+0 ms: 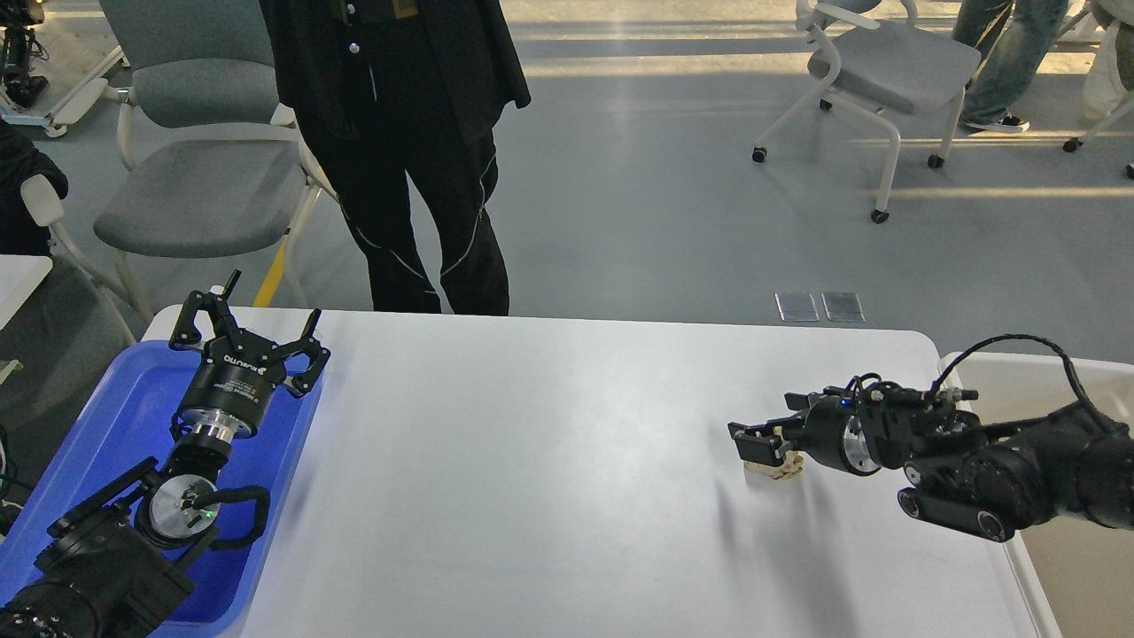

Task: Tidy desktop
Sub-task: 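Close the right gripper on the crumpled paper ball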

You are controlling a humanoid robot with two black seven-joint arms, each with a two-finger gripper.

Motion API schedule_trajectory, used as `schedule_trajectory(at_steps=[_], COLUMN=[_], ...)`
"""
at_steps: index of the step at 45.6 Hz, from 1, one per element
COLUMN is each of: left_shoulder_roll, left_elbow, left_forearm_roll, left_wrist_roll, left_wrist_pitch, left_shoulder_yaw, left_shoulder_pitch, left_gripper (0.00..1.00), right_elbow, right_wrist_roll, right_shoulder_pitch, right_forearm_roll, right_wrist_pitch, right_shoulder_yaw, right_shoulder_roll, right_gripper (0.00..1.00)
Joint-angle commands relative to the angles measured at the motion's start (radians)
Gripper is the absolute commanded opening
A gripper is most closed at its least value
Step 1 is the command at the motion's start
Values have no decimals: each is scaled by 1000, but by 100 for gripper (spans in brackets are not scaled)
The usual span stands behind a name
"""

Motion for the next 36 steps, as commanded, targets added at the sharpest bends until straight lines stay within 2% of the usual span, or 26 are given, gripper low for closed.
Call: schedule_trajectory(at_steps=[1, 15, 32, 36], left_shoulder_roll=[0, 0, 0, 0], left_elbow=[0, 0, 0, 0], left_forearm_roll=[0, 0, 0, -1], left_wrist_roll=[0, 0, 0, 0], left_wrist_pitch=[1, 1, 1, 1], left_shoulder_yaw=[0, 0, 0, 0], left_shoulder_pitch=[0, 0, 0, 0], left_gripper=[100, 100, 100, 100], right_elbow=[-73, -185, -239, -252], right_wrist_roll=[0, 6, 10, 11], right_shoulder_pitch=[-58, -153, -184, -188], right_forearm_roll=[1, 4, 7, 7], right_wrist_pitch=[-21, -24, -31, -44], right_shoulder_yaw=[-12, -5, 7, 7], right_shoulder_roll=[18, 59, 90, 92], right_gripper=[100, 100, 100, 95])
